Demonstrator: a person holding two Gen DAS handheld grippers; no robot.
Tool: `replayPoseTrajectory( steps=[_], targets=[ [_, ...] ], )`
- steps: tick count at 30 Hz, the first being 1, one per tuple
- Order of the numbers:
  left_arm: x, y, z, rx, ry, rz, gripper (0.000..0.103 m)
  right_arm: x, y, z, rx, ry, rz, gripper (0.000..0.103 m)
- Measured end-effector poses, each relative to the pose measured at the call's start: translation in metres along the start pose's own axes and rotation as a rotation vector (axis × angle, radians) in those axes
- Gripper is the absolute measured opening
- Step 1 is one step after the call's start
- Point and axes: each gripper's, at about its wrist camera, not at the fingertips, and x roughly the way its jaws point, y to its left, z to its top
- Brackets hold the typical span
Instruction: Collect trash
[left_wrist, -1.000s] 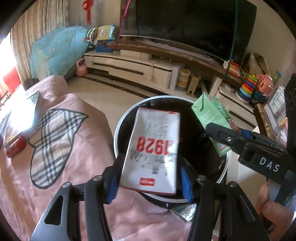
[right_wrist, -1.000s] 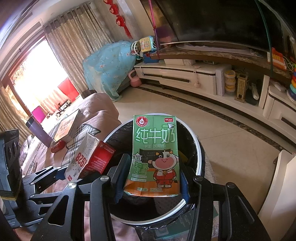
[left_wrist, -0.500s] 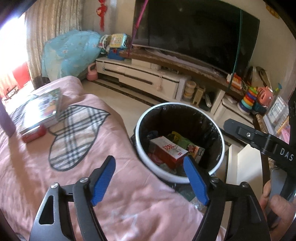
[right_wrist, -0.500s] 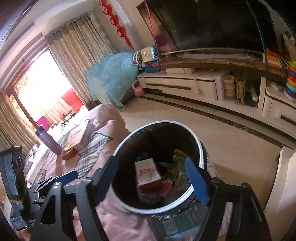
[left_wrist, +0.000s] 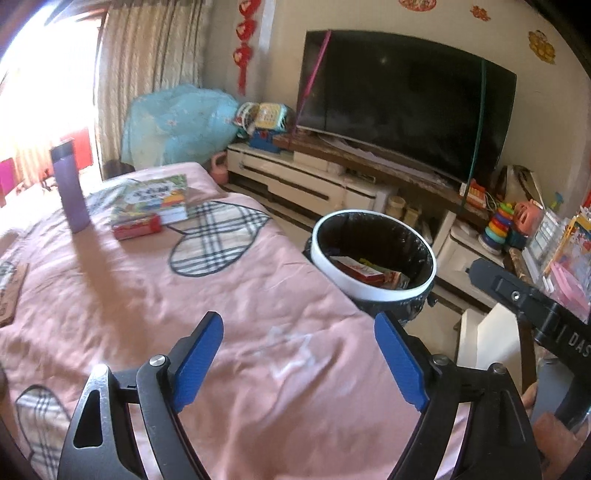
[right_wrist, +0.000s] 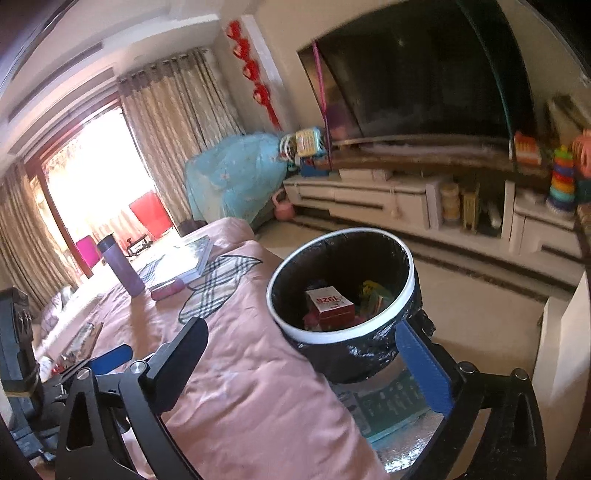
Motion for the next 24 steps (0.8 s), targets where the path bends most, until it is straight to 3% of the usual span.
replayPoseTrajectory(
  steps=[2, 6, 10, 18, 24],
  targets=[
    [-0.018, 0.001, -0.005, 0.005, -0.035, 0.018, 0.087, -0.014, 0.008, -0.002, -0.021, -0.04, -0.013, 0.102],
    [-0.063, 0.008, -0.016, -0.018, -0.163, 0.055, 0.102, -0.048, 0.025, -0.002, -0.066, -0.179, -0.041, 0.103],
    [-0.094, 0.006, -0.034, -0.01, -0.26, 0.101, 0.102, -0.075, 0.043, -0.011, -0.135, -0.312, -0.071, 0.103],
    [-0.098, -0.005, -0.073, 0.031, -0.284, 0.175, 0.102, -0.056, 0.049, -0.042, -0.166, -0.294, -0.121, 0.103],
    [-0.093, -0.009, -0.074, 0.051, -0.294, 0.202, 0.102, -0.05, 0.046, -0.048, -0.162, -0.291, -0.151, 0.103]
  ],
)
